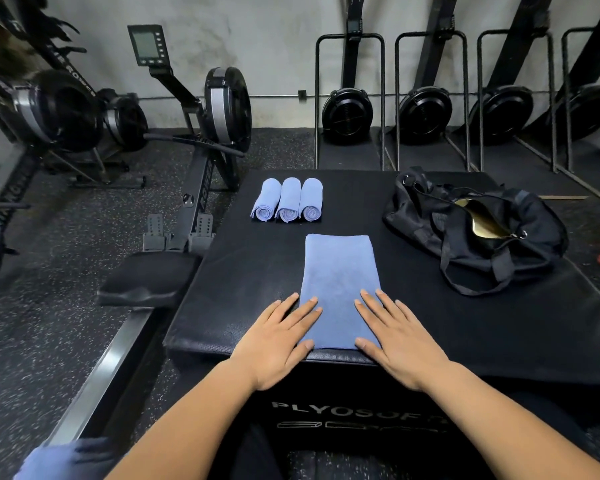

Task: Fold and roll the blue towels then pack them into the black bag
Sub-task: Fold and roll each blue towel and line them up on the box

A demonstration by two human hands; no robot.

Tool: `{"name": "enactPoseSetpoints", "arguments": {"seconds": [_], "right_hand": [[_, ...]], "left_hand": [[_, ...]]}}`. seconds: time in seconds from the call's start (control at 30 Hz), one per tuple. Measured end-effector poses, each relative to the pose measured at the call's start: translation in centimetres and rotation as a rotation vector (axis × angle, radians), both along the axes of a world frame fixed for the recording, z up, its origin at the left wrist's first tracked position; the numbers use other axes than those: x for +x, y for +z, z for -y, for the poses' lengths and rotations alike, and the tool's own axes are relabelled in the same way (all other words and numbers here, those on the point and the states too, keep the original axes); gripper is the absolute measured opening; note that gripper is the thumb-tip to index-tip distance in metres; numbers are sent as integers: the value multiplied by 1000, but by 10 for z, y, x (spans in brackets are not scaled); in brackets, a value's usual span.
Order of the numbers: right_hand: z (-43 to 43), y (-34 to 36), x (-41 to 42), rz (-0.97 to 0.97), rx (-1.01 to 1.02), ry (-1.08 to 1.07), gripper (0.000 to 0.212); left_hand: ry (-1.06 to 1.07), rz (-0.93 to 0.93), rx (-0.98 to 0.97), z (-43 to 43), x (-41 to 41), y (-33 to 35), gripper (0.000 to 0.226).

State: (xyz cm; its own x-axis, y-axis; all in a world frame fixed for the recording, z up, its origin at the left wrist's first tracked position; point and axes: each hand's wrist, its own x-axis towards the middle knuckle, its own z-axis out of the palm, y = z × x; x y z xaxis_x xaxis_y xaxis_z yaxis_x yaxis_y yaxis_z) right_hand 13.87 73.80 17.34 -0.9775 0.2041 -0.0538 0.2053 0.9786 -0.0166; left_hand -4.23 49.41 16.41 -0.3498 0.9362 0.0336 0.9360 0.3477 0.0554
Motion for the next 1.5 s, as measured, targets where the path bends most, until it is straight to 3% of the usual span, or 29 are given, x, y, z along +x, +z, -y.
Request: {"name": "enactPoseSetpoints", "arguments": {"seconds": [0.3,0.77,1.0,1.2,1.33,1.5], "right_hand": [[-3,-14,63,-152,75,57,71],[18,-15,69,-646,4,106,25],[21,-15,65,-622,-26,19,8],[20,-16,55,-584,-298,-155,11],[21,-14,46,-565,-358,-256,9],[27,-10,39,-599,-437,-403,21]], "left_hand": [[17,62,160,22,27,-3,67],[72,157,497,34,56,5,25],[167,222,520,36,56,7,14],[320,388,568,33,53,12,16],[366,486,606,26,51,11,10],[369,418,614,19,48,8,8]]}}
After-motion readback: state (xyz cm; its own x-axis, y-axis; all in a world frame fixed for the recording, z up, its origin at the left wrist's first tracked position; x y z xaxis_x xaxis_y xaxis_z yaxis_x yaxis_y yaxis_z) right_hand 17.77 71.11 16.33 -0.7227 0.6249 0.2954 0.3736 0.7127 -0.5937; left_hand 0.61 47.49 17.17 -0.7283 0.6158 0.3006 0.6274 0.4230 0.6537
